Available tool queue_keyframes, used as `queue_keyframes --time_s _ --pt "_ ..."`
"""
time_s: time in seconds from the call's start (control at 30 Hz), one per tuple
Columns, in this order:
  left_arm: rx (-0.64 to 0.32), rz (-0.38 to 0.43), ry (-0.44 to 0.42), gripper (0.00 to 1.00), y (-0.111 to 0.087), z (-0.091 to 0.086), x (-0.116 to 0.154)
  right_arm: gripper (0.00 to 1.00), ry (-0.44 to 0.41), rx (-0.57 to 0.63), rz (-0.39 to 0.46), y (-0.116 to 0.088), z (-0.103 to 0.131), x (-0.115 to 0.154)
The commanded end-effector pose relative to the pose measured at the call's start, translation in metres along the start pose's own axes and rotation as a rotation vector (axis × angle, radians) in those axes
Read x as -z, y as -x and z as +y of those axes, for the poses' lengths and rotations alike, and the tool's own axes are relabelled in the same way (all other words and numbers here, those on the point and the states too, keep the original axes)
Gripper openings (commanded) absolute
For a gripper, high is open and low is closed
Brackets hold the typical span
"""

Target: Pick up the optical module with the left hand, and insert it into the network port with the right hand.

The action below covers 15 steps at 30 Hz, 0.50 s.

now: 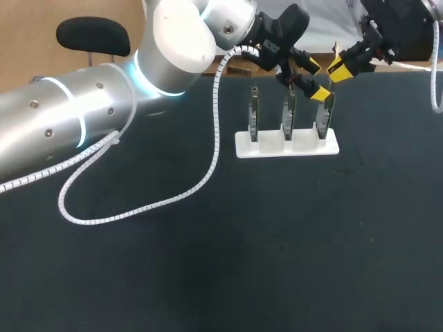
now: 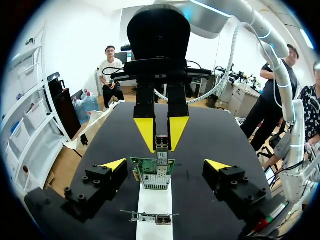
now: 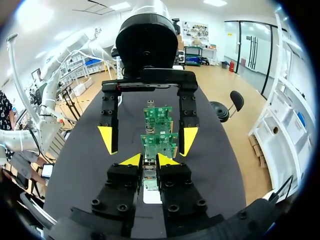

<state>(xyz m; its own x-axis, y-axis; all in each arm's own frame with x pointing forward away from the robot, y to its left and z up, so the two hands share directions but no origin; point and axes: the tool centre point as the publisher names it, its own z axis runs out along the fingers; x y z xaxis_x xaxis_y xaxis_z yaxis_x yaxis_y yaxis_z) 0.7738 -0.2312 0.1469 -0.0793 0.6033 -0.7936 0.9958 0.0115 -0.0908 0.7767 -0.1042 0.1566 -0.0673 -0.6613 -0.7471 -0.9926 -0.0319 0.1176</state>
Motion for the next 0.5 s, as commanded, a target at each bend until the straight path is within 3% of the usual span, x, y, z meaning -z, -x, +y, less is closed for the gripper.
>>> queue_keyframes --time_s 0.03,0.07,0.5 --pt "0.000 0.003 -0.004 1.00 0.001 0.002 -0.001 0.95 -0.004 -0.003 -0.007 -0.002 0.000 -0.002" --pt "0.000 0.003 -0.004 1.00 0.001 0.002 -0.001 1.00 -0.003 -0.003 -0.006 -0.002 0.000 -0.001" --pt "0.000 0.003 -0.004 1.00 0.001 0.002 -0.001 1.00 -0.051 -0.007 -0.029 -0.001 0.005 0.013"
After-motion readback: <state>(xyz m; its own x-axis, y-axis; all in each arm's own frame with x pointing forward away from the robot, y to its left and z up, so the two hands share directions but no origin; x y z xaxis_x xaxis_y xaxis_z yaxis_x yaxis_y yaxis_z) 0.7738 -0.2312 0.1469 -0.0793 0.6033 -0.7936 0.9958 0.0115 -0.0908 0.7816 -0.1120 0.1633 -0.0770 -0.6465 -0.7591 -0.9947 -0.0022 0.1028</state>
